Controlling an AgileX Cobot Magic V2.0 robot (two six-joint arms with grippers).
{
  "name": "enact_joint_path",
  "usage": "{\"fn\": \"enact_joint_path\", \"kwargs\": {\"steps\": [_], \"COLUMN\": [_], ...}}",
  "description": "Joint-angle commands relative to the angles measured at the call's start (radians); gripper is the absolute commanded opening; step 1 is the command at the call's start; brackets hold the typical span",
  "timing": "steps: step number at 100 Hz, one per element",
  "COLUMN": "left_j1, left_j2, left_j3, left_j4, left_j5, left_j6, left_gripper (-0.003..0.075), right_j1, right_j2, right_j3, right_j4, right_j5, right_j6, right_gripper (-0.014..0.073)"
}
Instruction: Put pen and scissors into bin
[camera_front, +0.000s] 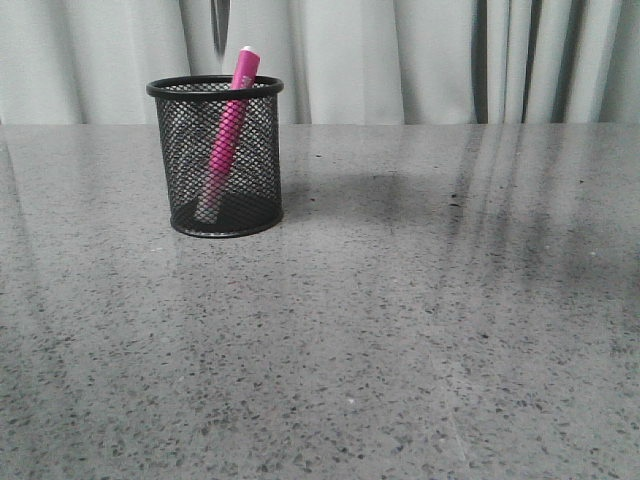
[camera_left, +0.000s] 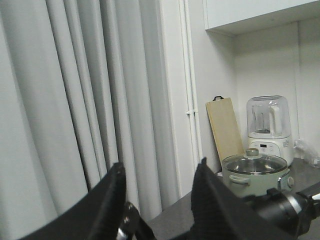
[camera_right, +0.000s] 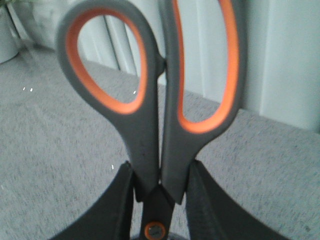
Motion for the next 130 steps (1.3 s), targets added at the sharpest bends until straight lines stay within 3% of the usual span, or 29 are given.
{"fn": "enact_joint_path", "kwargs": {"steps": [1,17,43,53,72,84,94,100,105,114,121,130], "left_j1": [-0.008,-0.008,-0.008,-0.008,-0.008,-0.008,-0.008,-0.008,-0.008,-0.008,-0.008,-0.008], "left_j2": [-0.015,-0.028,-0.028,-0.028,-0.028,-0.028,-0.04,-0.064,-0.092,-0.148,-0.201,-0.275], "left_j3": [-0.027,-0.026,0.005,0.013,0.013,0.013,0.02,0.044,0.072,0.141,0.207,0.309], "left_j4": [-0.01,0.013,0.014,0.014,0.015,0.027,0.088,0.153,0.242,0.415,0.576,0.801], "left_j5": [-0.019,-0.019,-0.005,0.011,0.015,0.01,-0.009,-0.039,-0.067,-0.086,-0.083,-0.069], "left_j6": [-0.01,-0.011,-0.063,-0.063,-0.063,-0.063,-0.082,-0.122,-0.182,-0.311,-0.435,-0.648], "left_gripper": [0.026,0.026,0.0261,0.0261,0.0261,0.026,0.0212,0.0165,0.0125,0.0083,0.0059,0.001], "right_j1": [-0.003,-0.004,-0.004,-0.004,-0.004,-0.006,-0.012,-0.023,-0.031,-0.048,-0.059,-0.061], "right_j2": [-0.027,0.006,0.022,0.022,0.022,-0.005,-0.067,-0.127,-0.186,-0.315,-0.418,-0.565], "right_j3": [0.069,0.201,0.244,0.244,0.244,0.244,0.244,0.244,0.244,0.244,0.246,0.286], "right_j4": [-0.029,-0.045,-0.045,-0.045,-0.041,-0.041,-0.041,-0.041,-0.041,-0.049,-0.09,-0.237], "right_j5": [-0.266,-0.468,-0.467,-0.474,-0.497,-0.56,-0.58,-0.559,-0.506,-0.33,-0.144,0.112], "right_j6": [-0.011,-0.013,-0.013,-0.013,-0.013,-0.013,-0.013,-0.013,-0.013,-0.013,-0.034,-0.038], "right_gripper": [-0.0069,-0.0069,-0.0048,0.0083,0.0483,0.0558,0.054,0.0451,0.0313,-0.0059,-0.0058,-0.0058]}}
